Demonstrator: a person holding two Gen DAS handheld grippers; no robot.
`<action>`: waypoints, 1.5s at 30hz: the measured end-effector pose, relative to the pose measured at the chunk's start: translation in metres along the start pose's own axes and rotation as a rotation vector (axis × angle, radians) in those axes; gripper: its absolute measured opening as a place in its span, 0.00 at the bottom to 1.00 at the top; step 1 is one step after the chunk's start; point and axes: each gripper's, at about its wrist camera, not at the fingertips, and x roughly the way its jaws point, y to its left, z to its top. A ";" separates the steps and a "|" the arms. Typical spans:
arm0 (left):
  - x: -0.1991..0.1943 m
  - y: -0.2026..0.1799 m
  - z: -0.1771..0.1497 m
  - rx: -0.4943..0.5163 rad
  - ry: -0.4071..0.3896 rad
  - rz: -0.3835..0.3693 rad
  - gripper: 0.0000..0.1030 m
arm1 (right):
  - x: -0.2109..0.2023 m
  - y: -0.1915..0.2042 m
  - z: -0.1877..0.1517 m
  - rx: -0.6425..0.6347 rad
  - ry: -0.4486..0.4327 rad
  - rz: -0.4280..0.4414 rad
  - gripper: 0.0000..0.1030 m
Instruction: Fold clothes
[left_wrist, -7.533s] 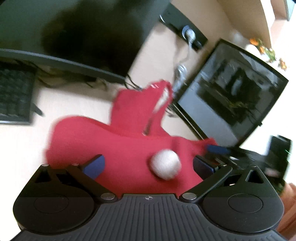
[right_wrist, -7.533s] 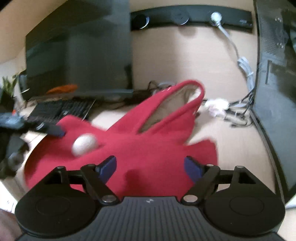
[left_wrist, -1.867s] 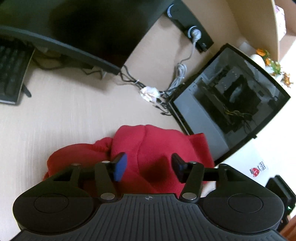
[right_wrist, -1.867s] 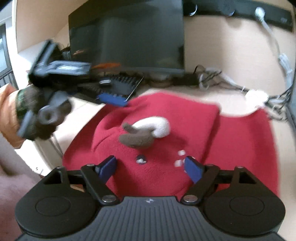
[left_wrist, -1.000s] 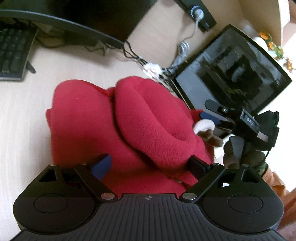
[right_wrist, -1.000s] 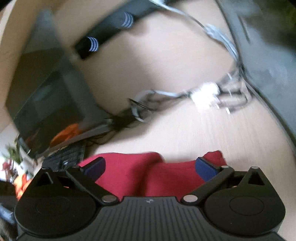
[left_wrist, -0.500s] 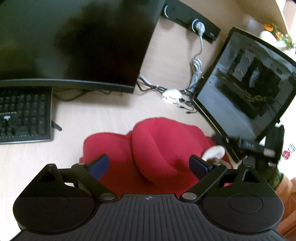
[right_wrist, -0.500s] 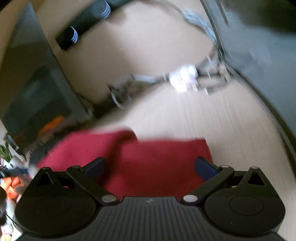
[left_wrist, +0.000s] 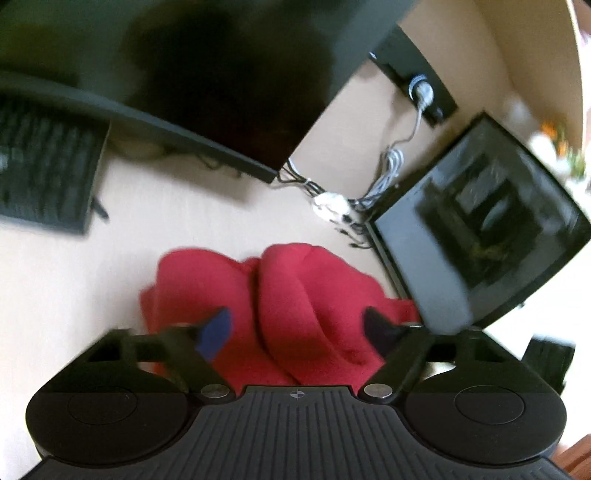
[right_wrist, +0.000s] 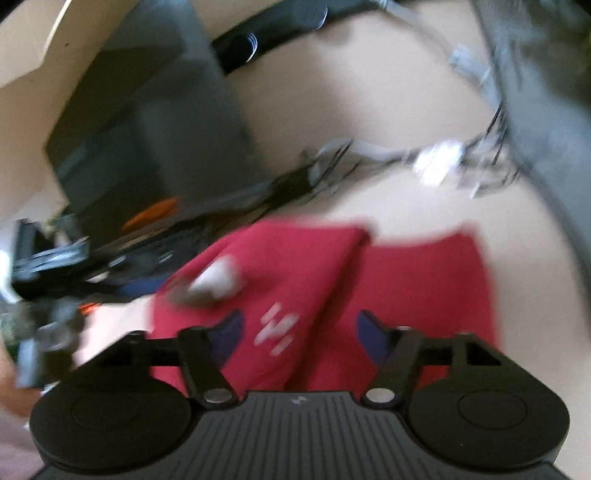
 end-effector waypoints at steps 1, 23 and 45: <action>0.002 0.002 -0.001 -0.009 0.005 -0.004 0.72 | -0.002 0.002 -0.007 0.024 0.011 0.021 0.62; 0.000 -0.007 -0.061 0.078 0.090 0.019 0.24 | -0.023 0.045 -0.088 0.067 0.057 -0.170 0.25; 0.042 0.021 -0.024 -0.324 -0.193 -0.001 0.05 | 0.043 -0.006 0.004 -0.358 0.006 0.155 0.59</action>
